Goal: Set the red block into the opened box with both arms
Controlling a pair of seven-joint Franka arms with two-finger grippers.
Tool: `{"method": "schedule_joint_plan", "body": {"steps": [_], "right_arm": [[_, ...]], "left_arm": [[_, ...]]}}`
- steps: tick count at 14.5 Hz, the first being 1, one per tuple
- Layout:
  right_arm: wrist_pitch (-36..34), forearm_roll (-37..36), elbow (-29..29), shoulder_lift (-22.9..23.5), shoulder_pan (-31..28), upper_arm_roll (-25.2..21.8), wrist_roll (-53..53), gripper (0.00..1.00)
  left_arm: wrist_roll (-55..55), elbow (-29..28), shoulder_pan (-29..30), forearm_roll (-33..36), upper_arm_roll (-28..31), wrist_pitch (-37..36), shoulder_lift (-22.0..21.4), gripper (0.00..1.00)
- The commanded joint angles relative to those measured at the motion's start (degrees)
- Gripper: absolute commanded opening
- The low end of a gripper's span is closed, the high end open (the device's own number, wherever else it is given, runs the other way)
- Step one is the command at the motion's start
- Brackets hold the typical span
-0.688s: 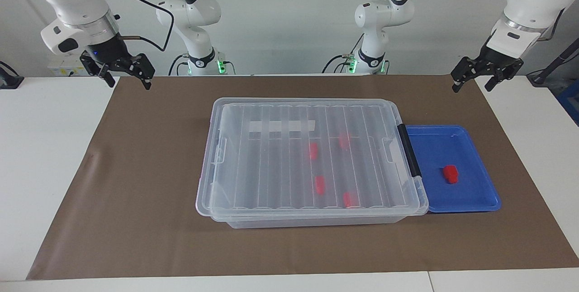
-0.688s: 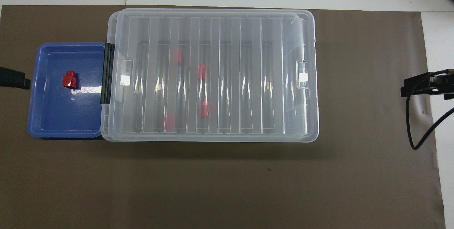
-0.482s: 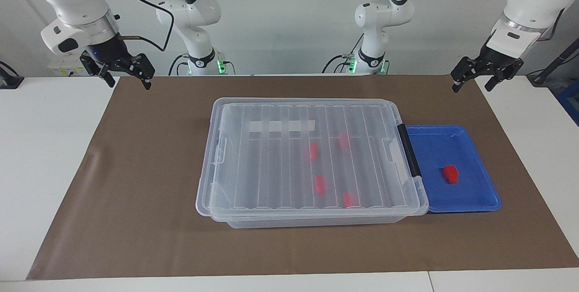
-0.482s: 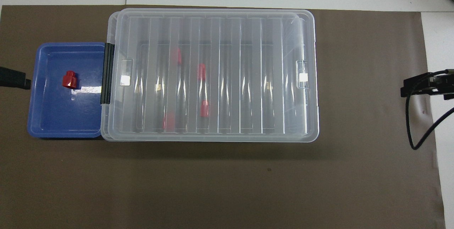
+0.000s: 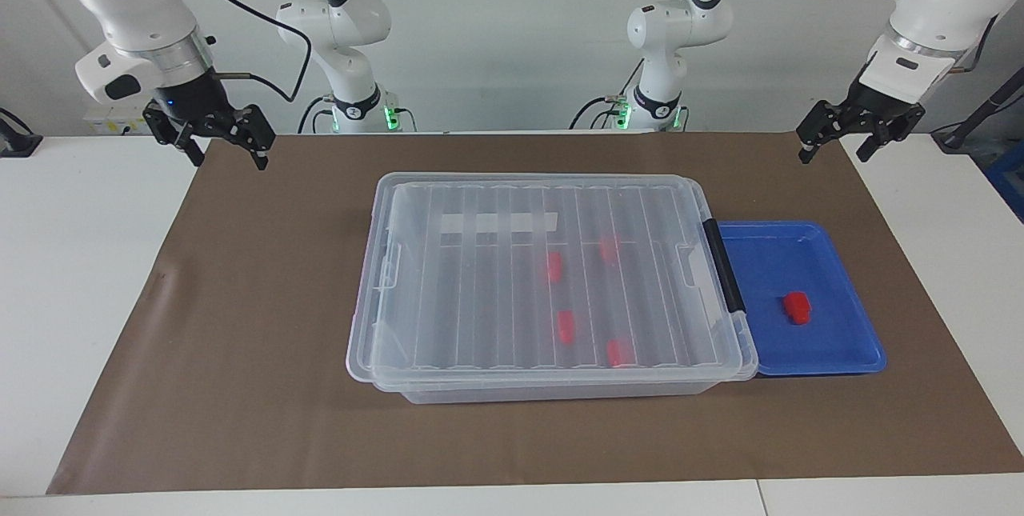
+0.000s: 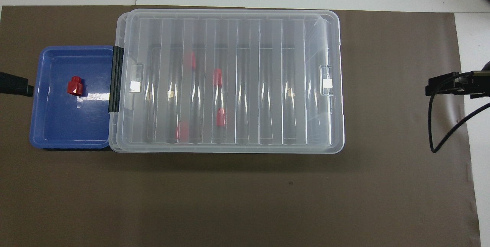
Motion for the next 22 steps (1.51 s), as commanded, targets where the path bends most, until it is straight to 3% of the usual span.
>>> {"method": "schedule_joint_plan", "body": {"steps": [1, 5, 11, 17, 22], "right_arm": [[10.12, 1.91, -5.8, -0.01, 2.7, 0.38, -0.43, 1.0], [20.24, 8.75, -5.54, 6.76, 5.69, 0.46, -0.16, 1.0], [28.16, 12.72, -5.27, 12.65, 9.66, 0.46, 3.0, 1.0], [29.13, 10.97, -5.54, 14.77, 8.96, 0.29, 3.0, 1.0], [27.82, 5.43, -5.54, 14.77, 7.11, 0.2, 2.83, 1.0]], "left_arm": [[-0.63, -2.43, 0.02, -1.02, 0.01, 1.59, -1.87, 1.0], [-0.63, -2.69, -0.07, -1.02, 0.01, 1.77, -1.96, 1.0], [-0.72, -2.78, -0.16, -1.02, 0.1, 2.12, -1.96, 1.0], [-0.81, -3.04, -0.25, -1.02, 0.01, 2.38, -2.13, 1.0], [-0.81, -3.13, -0.25, -1.02, 0.1, 2.38, -2.22, 1.0]]}}
